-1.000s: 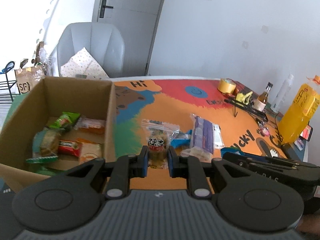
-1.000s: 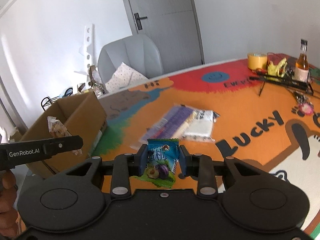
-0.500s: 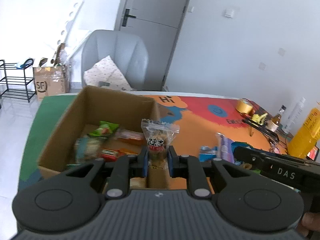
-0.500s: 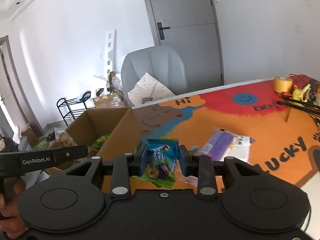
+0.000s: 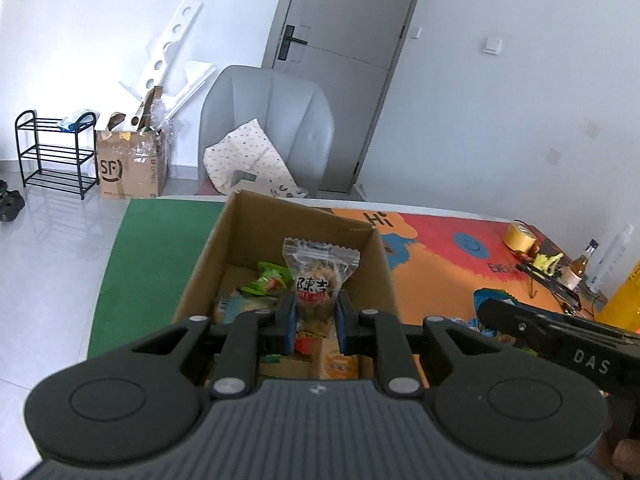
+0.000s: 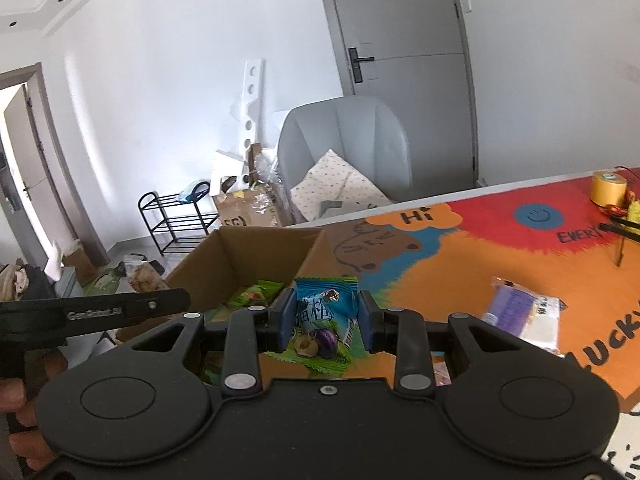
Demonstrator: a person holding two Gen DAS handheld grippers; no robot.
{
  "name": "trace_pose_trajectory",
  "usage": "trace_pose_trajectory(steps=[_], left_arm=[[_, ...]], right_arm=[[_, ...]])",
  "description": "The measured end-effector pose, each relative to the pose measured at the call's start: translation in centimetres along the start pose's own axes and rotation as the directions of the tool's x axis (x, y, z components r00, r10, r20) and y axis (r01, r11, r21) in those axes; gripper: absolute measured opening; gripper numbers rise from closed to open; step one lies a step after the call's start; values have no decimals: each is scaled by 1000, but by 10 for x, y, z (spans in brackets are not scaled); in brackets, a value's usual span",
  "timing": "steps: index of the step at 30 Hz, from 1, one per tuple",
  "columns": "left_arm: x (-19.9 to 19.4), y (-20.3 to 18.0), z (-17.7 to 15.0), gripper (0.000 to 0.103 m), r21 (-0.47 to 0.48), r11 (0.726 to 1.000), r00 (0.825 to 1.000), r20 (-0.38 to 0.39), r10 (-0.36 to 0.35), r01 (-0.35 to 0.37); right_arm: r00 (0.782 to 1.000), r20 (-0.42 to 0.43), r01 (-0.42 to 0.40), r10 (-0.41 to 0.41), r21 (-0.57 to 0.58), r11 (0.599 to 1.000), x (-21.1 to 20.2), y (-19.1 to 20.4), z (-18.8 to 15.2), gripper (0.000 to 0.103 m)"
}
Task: Organize snacks
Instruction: 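Carry both packs over the box and open both grippers to drop them, then move both open tools back over the snack pile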
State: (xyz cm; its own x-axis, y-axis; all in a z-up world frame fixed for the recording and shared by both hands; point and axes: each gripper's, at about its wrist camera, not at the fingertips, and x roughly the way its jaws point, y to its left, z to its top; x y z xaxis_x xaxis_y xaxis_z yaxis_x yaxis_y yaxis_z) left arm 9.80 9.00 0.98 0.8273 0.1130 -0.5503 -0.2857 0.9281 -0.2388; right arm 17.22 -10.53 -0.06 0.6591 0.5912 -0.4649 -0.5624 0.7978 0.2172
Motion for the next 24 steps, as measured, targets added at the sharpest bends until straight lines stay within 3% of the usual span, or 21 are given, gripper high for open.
trace_pose_trajectory(steps=[6, 19, 24], left_arm=[[6, 9, -1, 36, -17, 1000, 1000, -25, 13, -14], [-11, 38, 0, 49, -71, 995, 997, -7, 72, -72], [-16, 46, 1, 69, -97, 992, 997, -3, 80, -80]], right_arm=[[1000, -2, -15, 15, -13, 1000, 8, 12, 5, 31], [994, -17, -108, 107, -22, 994, 30, 47, 12, 31], [988, -36, -152, 151, -28, 988, 36, 57, 13, 49]])
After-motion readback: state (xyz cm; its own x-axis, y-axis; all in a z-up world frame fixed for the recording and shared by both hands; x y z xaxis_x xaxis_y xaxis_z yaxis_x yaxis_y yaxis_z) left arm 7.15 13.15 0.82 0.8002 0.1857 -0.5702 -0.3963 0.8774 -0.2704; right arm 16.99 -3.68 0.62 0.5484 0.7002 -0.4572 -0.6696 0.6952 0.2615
